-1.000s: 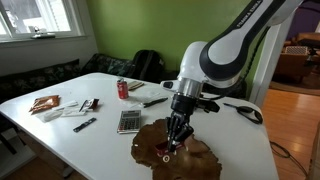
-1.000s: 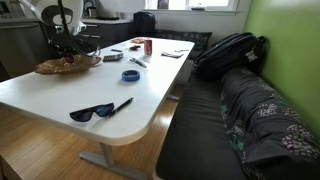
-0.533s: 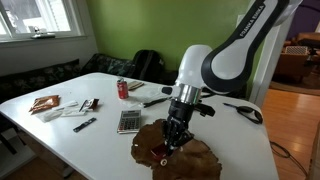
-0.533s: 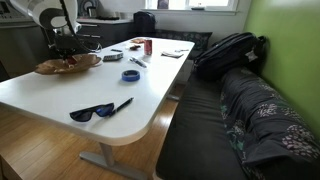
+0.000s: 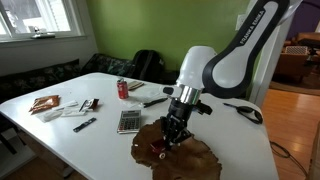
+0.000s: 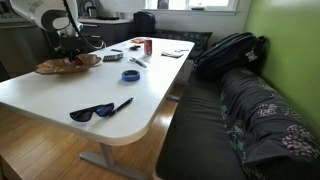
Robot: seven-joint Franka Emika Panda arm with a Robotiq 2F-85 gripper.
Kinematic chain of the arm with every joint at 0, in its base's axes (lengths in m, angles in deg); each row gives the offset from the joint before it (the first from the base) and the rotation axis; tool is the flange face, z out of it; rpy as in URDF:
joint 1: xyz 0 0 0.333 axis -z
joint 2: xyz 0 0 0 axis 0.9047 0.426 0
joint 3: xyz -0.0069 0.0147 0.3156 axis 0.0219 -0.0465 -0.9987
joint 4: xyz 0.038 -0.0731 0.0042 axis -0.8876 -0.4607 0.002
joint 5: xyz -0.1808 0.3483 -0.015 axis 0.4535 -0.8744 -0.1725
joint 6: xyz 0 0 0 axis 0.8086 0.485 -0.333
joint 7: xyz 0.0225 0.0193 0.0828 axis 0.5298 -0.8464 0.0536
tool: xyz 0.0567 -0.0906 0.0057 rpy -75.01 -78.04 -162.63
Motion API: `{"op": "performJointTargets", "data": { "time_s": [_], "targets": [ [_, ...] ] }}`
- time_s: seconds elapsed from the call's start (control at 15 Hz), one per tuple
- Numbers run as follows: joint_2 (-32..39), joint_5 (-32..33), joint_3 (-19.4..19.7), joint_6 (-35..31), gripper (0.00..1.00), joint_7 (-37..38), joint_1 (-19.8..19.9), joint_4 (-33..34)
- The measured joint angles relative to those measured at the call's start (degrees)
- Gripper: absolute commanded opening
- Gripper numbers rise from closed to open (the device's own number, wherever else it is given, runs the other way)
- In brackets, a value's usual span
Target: Pick up the red object with wheels and put it on the brown bowl
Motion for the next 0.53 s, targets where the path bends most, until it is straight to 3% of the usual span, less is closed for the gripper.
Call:
{"op": "performJointTargets", "data": {
  "time_s": [0.27,0.47,0.53],
  "targets": [
    [-0.7,0.0,1.7,-0.6,0.73,0.0,-1.7,0.0],
    [-0.4,0.0,0.4,-7.6,0.97,-0.2,-1.5,-0.3],
    [0.0,0.1,-0.6,-10.8,0.99,-0.2,-1.2,-0.4]
  ]
}}
